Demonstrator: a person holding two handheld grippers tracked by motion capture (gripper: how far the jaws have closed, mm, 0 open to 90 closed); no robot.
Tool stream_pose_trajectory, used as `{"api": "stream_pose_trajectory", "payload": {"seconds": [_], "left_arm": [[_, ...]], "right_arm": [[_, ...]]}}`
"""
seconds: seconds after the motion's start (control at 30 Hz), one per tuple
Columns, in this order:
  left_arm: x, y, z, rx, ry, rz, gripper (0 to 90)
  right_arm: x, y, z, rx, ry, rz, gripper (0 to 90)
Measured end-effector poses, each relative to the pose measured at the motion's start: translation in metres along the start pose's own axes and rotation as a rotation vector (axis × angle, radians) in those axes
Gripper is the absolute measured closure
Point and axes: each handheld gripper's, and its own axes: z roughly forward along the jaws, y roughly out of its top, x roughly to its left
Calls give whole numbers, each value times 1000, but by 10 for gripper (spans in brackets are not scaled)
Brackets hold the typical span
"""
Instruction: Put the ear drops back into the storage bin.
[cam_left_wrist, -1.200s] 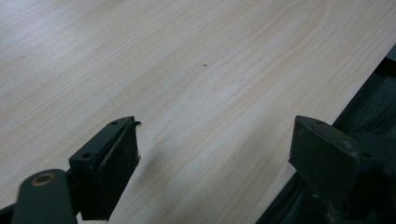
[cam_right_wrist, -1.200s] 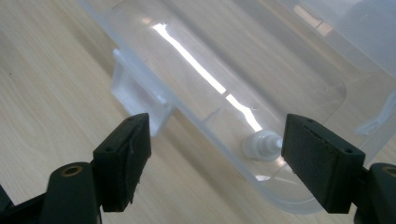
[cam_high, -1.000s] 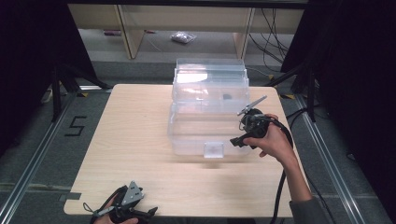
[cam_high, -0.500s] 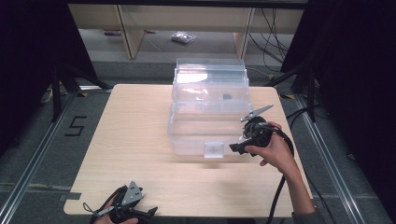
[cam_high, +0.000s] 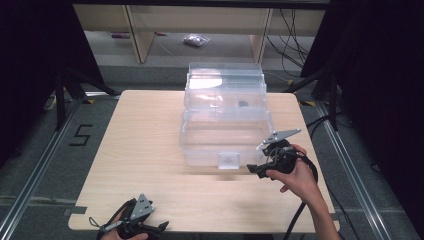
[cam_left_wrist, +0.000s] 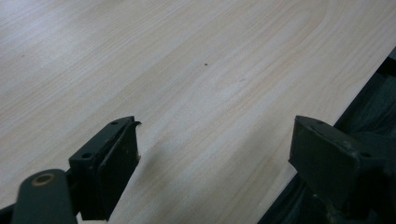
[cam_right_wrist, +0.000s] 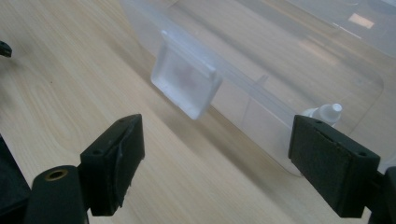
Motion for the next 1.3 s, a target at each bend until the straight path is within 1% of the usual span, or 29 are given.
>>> {"api": "stream_pose_trajectory", "payload": {"seconds": [0.03, 0.1, 0.17, 0.2, 0.27, 0.3, 0.37, 0.4, 0.47, 0.5, 0.53, 0.57, 0.6, 0.67, 0.7, 0.77, 0.8, 0.83, 0.93, 0.97, 1.0, 1.03, 1.07, 1.13, 1.17, 1.2, 1.23, 1.27, 1.3], "left_arm": [[0, 0, 0, 1, 0, -2, 150], [0, 0, 0, -2, 2, -7, 150], [0, 0, 0, -4, 1, -7, 150], [-1, 0, 0, -3, -2, -4, 150], [-1, 0, 0, -6, 0, -7, 150], [-1, 0, 0, -10, -2, -11, 150], [0, 0, -1, -1, -5, -5, 150], [1, 0, -2, 17, -11, 23, 150], [0, 0, -1, 11, -7, 17, 150], [-1, 0, 0, -5, -3, -2, 150], [0, 0, -1, 8, -7, 15, 150], [1, 0, -2, 21, -9, 30, 150], [1, 0, -2, 16, -8, 21, 150], [1, 0, -2, 9, -5, 15, 150], [0, 0, -2, 10, -7, 16, 150], [0, 0, -2, 15, -11, 23, 150], [0, 0, -2, 12, -9, 18, 150], [0, 1, -2, 13, -6, 19, 150], [1, 0, -2, 17, -8, 24, 150], [1, 0, -2, 10, -4, 17, 150], [1, 0, -2, 11, 3, 20, 150], [-1, 0, 0, -9, 9, -7, 150], [-1, 0, -1, -5, 0, 0, 150], [-1, 0, -1, -4, -3, 0, 150], [0, 0, -2, 8, 1, 15, 150], [-1, 0, -1, -7, 1, -3, 150], [-1, 0, -1, -5, 0, 1, 150], [-1, 0, -1, -5, 0, 1, 150], [-1, 0, -1, -2, 1, 2, 150]], "right_arm": [[0, -2, 1, -17, -7, -16, 194], [4, -6, 2, -28, -1, -19, 196], [5, -7, 2, -38, 3, -13, 198], [10, -12, 3, -55, 20, 18, 201], [11, -16, 5, -67, 24, -11, 204], [14, -18, 5, -70, 15, 19, 204], [13, -20, 4, -66, 17, 19, 203], [12, -25, 8, -93, 10, 14, 200], [12, -27, 8, -77, 13, 16, 200], [13, -32, 11, -83, 29, 30, 200], [12, -34, 13, -86, 13, 14, 199], [14, -37, 15, -92, 25, 37, 198], [15, -39, 17, -97, 24, 51, 199], [13, -41, 16, -88, 27, 38, 204], [12, -47, 20, -119, 31, 59, 203], [13, -51, 22, -129, 37, 81, 202], [12, -54, 22, -104, 36, 78, 200], [11, -57, 24, -122, 33, 62, 200], [13, -63, 26, -97, 44, 77, 200], [15, -65, 29, -124, 41, 94, 200], [14, -67, 28, -104, 40, 79, 200], [14, -68, 28, -102, 37, 80, 198], [16, -71, 30, -108, 42, 110, 196], [15, -75, 30, -103, 37, 92, 192], [16, -77, 31, -106, 45, 96, 191], [14, -78, 32, -115, 38, 79, 191], [17, -80, 32, -109, 36, 105, 191], [17, -82, 32, -103, 34, 95, 193], [16, -84, 34, -114, 26, 78, 196]]}}
